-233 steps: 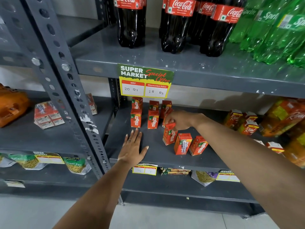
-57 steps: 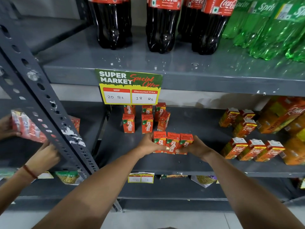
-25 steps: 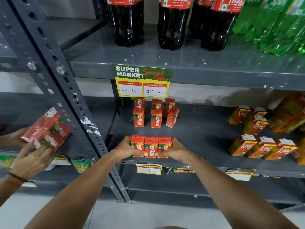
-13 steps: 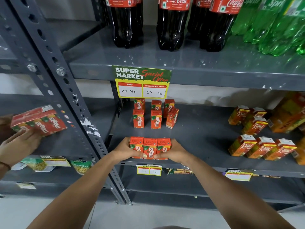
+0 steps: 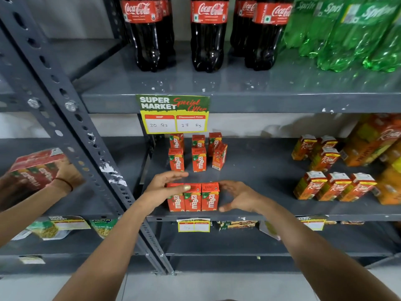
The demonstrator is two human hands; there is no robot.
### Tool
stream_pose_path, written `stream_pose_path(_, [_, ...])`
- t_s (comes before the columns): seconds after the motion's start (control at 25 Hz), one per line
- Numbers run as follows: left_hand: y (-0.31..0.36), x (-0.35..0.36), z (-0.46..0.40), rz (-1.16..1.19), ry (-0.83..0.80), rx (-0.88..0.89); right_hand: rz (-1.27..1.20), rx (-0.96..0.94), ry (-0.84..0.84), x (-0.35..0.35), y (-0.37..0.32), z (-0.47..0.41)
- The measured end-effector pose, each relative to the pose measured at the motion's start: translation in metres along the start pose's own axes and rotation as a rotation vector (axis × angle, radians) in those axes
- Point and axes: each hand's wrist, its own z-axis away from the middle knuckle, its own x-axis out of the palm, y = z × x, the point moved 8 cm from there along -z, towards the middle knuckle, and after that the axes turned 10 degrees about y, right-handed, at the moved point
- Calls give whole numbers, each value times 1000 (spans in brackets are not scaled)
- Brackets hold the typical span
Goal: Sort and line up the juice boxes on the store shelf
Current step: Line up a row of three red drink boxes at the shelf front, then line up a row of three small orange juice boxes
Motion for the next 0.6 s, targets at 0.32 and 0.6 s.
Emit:
stream_pose_path(0.32, [103,81,-31,-201,24,368,183,-107,389,-179,29,92])
stream_pose_path(0.6, [105,266,-45,-244,-250,252,255,-15,717,-322,124,163])
